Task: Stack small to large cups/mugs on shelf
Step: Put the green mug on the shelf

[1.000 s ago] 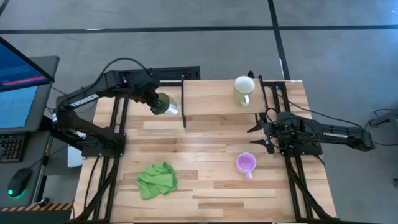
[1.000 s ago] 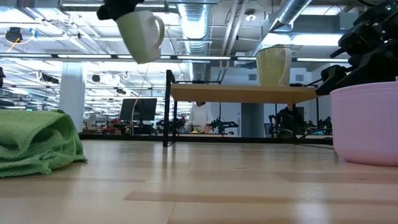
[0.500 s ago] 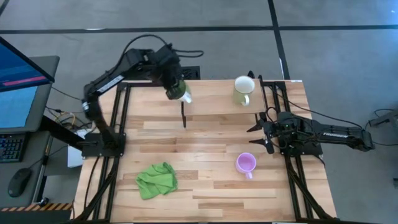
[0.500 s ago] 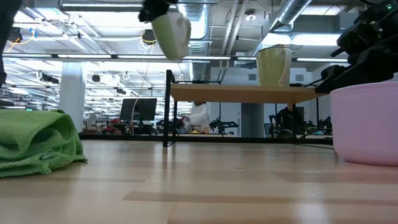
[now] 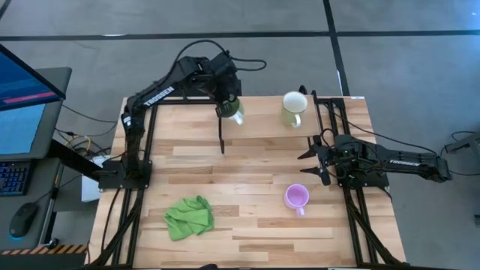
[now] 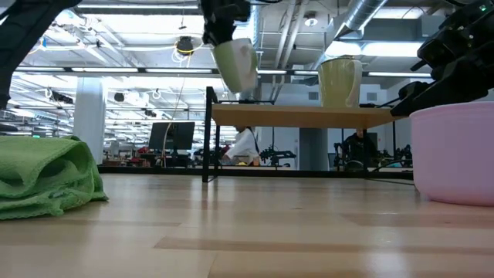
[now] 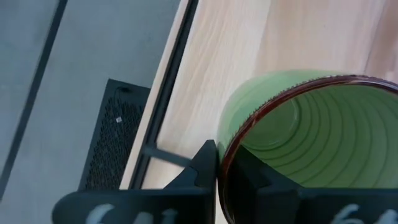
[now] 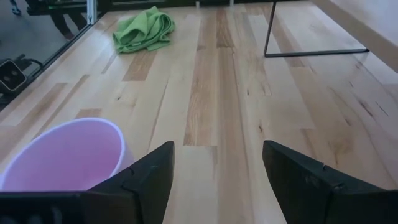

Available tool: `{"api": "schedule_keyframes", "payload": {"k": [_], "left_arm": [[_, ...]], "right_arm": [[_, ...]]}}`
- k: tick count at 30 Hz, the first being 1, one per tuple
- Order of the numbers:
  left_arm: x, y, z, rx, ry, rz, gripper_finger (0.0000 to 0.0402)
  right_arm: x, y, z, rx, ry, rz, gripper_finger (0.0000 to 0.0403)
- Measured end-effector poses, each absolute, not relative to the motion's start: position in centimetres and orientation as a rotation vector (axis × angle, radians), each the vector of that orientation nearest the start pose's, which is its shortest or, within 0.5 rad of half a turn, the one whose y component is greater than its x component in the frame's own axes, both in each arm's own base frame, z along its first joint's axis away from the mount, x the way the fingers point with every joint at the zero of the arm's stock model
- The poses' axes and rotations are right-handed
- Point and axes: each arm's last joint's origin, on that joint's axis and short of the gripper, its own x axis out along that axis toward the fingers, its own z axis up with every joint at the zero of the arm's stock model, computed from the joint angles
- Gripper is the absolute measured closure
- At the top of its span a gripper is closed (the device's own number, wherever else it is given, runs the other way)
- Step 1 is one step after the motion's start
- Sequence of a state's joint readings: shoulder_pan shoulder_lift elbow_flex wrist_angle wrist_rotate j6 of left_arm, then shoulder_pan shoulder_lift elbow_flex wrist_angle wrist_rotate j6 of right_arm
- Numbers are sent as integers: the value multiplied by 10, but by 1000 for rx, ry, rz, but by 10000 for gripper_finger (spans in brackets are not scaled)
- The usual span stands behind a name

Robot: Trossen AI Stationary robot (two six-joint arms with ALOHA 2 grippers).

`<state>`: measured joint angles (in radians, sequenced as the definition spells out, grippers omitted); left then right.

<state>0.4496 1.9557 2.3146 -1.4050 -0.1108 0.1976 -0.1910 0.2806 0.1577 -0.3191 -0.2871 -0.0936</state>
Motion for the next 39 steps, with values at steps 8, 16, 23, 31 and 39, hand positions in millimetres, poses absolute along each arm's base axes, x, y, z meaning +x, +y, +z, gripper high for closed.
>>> {"api": "schedule_keyframes", "payload": {"k": [8,16,23,31,39], "left_arm": [[352,166,397,36,1077,325,399],[364,160,396,106,1034,269,399],[368,151,396,90,1010,198,399],[379,118,400,139,986,93,399],[381,112,399,135,986,98,399]], "right_arm": [[103,-12,166,27,414,110,135],[104,-12,167,26,409,110,135],[104,-12,167,25,409,110,135],[104,-12,167,24,409,110,135],[104,-12,167,30,410,109,135]]}}
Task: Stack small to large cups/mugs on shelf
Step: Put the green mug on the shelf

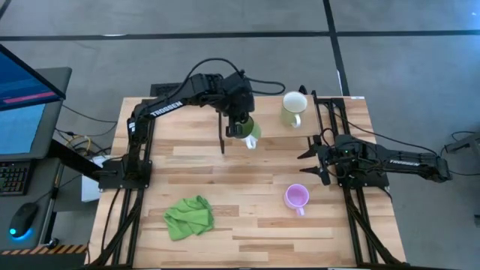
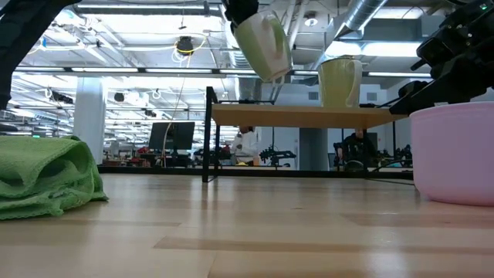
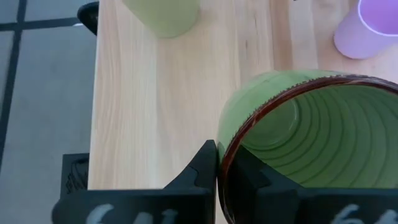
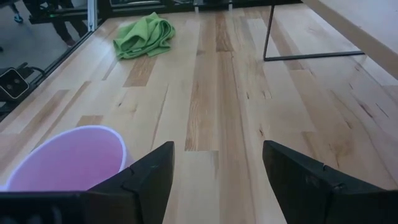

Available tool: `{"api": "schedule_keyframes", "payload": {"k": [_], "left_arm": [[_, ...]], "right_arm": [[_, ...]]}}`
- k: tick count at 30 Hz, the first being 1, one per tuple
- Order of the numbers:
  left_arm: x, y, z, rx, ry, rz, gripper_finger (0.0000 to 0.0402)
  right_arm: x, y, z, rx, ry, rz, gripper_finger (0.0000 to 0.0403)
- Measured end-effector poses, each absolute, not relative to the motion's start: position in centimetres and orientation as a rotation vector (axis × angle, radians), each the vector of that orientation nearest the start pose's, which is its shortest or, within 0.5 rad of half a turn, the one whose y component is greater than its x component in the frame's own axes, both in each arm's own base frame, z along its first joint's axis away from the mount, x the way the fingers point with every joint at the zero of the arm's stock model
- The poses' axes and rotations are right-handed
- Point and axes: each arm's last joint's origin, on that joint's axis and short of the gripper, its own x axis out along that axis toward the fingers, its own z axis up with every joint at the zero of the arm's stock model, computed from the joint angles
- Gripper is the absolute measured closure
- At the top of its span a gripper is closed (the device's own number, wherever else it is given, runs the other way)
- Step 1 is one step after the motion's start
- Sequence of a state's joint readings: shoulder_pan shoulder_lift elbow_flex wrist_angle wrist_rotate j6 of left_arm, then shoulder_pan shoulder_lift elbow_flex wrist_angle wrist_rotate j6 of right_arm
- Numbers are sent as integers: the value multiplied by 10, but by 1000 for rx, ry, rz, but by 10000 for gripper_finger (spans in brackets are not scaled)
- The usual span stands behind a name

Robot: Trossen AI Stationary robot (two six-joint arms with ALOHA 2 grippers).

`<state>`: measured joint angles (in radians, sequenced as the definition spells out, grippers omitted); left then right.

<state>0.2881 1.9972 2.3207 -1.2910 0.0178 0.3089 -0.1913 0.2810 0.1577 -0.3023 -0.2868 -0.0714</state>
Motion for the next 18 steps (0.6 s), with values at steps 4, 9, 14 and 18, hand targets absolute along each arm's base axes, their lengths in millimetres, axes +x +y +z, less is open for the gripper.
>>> {"api": "schedule_keyframes", "payload": {"k": [4,9,14,18], "left_arm": [[379,119,399,136,996,141,399],[374,124,397,94,1033,161,399],[374,112,395,79,1049,62,399],[372,113,394,123,1093,147,399]], "right_arm": [[104,-12,167,31,410,109,135],[104,-12,167,31,410,109,135],[104,-12,167,27,410,109,135],[104,-12,167,26,410,109,135]]}}
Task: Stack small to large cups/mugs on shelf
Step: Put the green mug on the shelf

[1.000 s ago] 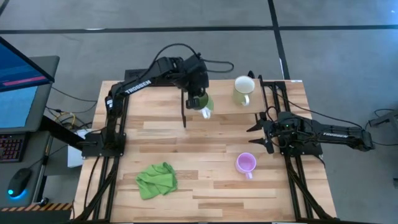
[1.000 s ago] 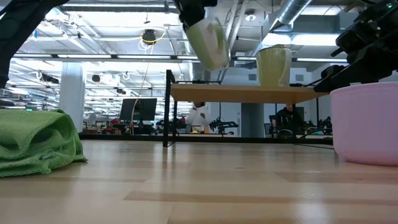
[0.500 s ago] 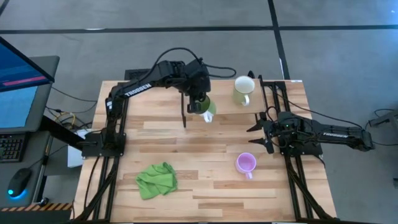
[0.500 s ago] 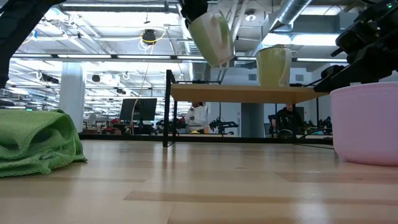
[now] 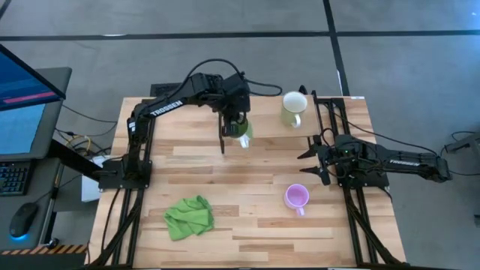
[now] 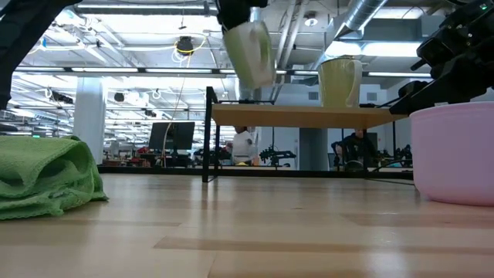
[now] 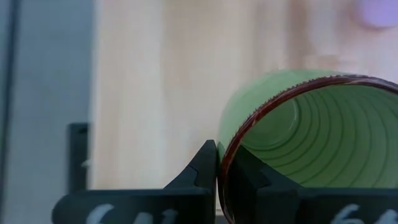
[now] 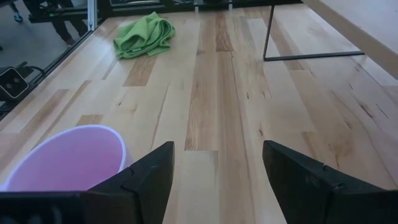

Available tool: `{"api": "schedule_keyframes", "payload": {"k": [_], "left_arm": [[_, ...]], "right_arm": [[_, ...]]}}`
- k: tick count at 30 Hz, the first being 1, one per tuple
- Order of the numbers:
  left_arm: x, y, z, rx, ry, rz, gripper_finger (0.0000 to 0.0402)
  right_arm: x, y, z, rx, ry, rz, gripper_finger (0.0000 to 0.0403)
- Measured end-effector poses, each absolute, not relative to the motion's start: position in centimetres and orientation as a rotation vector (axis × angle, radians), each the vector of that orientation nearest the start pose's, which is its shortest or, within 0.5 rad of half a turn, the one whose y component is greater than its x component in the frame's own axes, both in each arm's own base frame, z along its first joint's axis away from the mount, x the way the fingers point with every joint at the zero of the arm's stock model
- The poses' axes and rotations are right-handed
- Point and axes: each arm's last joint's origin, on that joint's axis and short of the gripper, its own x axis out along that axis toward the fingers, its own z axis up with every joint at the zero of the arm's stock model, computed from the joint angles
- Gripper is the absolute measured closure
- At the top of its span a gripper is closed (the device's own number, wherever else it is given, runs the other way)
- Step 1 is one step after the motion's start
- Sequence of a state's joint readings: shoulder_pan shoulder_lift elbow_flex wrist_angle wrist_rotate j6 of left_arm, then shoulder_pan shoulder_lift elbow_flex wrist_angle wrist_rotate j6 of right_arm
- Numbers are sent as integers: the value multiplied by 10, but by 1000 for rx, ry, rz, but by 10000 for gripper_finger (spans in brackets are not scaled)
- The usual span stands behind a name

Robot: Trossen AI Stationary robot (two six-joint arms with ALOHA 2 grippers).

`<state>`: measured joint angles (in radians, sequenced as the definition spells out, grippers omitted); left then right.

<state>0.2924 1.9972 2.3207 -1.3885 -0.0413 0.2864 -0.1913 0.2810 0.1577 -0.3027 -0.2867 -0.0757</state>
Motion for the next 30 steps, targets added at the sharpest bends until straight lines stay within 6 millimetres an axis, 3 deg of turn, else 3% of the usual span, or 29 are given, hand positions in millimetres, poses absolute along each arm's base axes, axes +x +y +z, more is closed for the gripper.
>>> {"api": "schedule_keyframes", "payload": {"k": [7,18,30], "left_arm": [[364,130,392,111,1145,244,399],[368,154,367,21,1246,228,399],[369,155,371,42,1227,230,396]], "right_arm": [[104,-12,167,26,410,110,135],[103,-12,167,25,411,110,135],[103,-12,166,25,412,110,135]]}}
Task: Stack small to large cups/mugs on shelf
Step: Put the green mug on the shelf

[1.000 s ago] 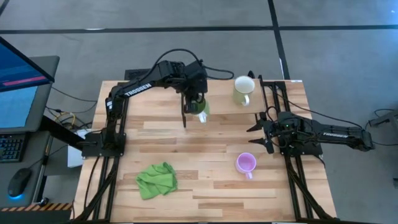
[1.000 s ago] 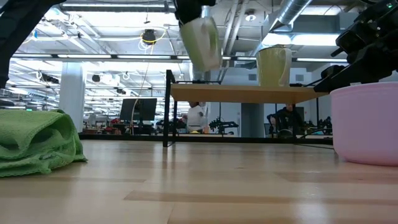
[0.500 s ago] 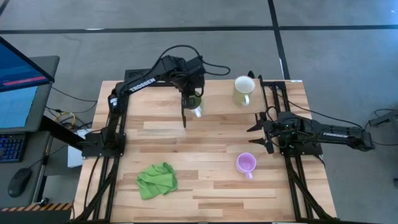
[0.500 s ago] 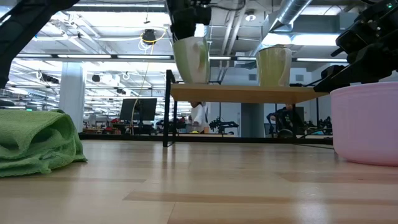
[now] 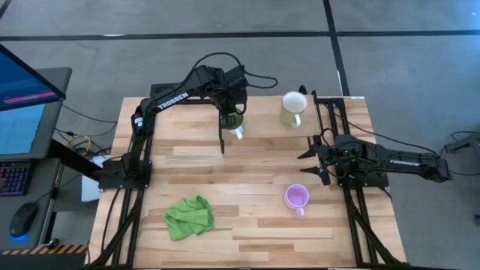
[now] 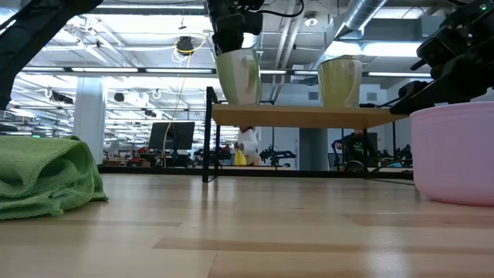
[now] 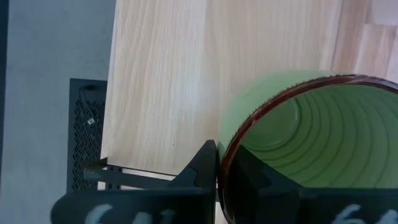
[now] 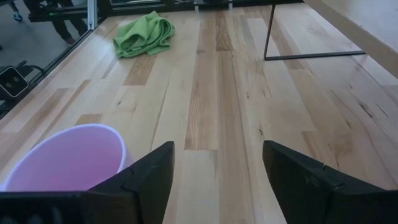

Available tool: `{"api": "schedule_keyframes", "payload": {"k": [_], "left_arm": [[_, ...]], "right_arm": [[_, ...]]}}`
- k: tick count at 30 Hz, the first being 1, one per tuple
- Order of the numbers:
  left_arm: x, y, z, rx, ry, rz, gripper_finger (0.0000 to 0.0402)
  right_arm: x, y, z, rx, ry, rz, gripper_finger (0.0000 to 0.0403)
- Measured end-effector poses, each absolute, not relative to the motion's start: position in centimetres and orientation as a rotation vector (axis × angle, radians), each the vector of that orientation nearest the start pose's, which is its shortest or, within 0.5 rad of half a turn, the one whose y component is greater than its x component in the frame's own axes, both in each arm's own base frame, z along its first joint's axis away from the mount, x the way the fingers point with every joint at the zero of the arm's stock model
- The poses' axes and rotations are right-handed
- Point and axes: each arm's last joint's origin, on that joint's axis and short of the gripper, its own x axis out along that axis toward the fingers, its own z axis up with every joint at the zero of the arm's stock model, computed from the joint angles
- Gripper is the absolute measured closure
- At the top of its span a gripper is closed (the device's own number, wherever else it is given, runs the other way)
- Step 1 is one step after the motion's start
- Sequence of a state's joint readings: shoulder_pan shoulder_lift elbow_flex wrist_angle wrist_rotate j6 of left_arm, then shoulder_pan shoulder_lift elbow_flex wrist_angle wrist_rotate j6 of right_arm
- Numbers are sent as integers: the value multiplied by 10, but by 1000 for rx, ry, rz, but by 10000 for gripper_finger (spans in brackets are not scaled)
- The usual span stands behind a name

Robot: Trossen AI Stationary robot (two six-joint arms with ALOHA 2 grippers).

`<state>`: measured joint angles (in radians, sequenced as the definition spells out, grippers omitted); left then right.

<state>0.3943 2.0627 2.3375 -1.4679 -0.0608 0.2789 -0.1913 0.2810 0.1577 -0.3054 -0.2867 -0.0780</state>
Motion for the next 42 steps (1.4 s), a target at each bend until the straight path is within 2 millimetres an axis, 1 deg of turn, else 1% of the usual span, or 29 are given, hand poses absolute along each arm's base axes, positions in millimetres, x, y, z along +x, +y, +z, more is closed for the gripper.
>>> {"api": "schedule_keyframes", "payload": {"k": [4,10,22,42], "left_arm": [[369,155,370,41,1228,231,397],[369,155,370,39,1227,232,387],[371,156,371,34,1205,243,385],[370,156,371,-41,1196,293,384]], "right_arm": [[103,-12,166,25,413,110,135],[103,-12,166,25,413,110,135],[103,-12,166,25,416,110,135],[103,-12,165,55,433,106,135]]}}
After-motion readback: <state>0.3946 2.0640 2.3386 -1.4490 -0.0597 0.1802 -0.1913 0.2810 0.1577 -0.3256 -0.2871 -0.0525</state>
